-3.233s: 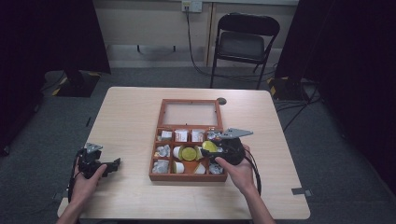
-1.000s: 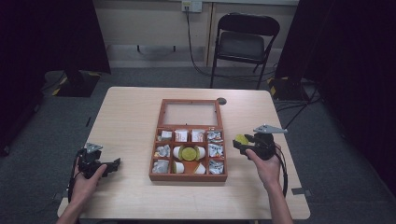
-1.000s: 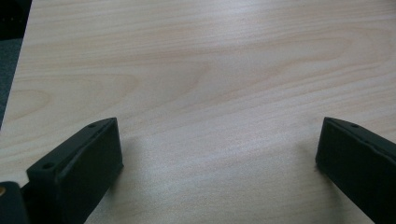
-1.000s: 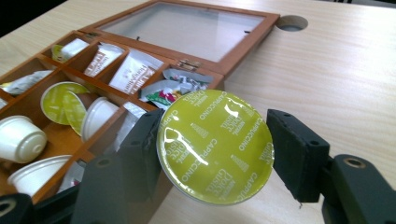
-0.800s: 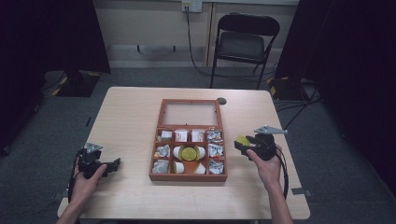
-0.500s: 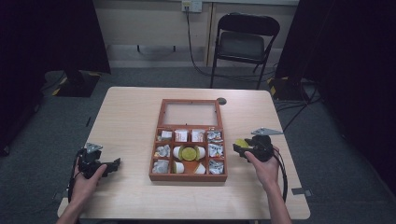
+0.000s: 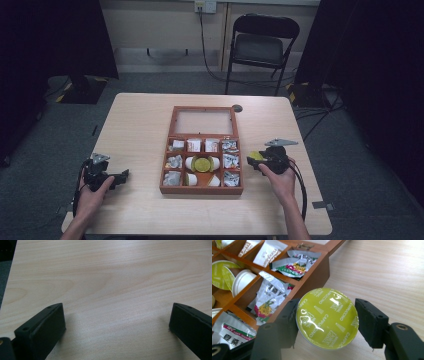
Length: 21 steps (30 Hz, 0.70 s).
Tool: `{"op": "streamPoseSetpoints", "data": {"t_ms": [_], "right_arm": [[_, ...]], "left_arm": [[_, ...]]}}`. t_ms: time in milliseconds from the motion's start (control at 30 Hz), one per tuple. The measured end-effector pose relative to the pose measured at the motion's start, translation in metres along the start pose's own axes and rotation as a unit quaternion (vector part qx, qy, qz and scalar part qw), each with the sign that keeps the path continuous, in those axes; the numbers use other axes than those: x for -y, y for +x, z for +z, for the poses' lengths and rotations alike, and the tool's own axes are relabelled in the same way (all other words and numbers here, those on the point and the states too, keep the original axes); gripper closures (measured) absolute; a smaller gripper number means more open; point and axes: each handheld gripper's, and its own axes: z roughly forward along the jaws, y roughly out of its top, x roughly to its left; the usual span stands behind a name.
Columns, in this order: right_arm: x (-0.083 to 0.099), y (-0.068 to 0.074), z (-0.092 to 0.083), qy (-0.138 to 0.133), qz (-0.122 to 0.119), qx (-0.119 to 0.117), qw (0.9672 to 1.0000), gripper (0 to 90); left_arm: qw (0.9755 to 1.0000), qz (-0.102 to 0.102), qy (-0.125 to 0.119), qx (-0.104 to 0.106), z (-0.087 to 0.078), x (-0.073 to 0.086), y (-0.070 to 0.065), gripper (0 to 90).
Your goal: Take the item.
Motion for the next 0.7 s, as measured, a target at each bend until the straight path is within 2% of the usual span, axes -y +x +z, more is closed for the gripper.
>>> {"op": "streamPoseSetpoints", "data": {"t_ms": [100,300,700], "right_arm": [[0.003,-0.002,0.005,0.012,0.001,0.005,0.9999,38.9],[0.008,-0.008,0.008,0.018,0.011,0.010,0.9997,38.9],[0.012,-0.010,0.018,0.032,0.008,0.017,0.9993,38.9]], "left_arm": [[1.0000,0.000,0.000,0.000,0.000,0.000,0.000,0.0],[1.0000,0.000,0.000,0.000,0.000,0.000,0.000,0.0],[1.0000,0.000,0.000,0.000,0.000,0.000,0.000,0.0]]}}
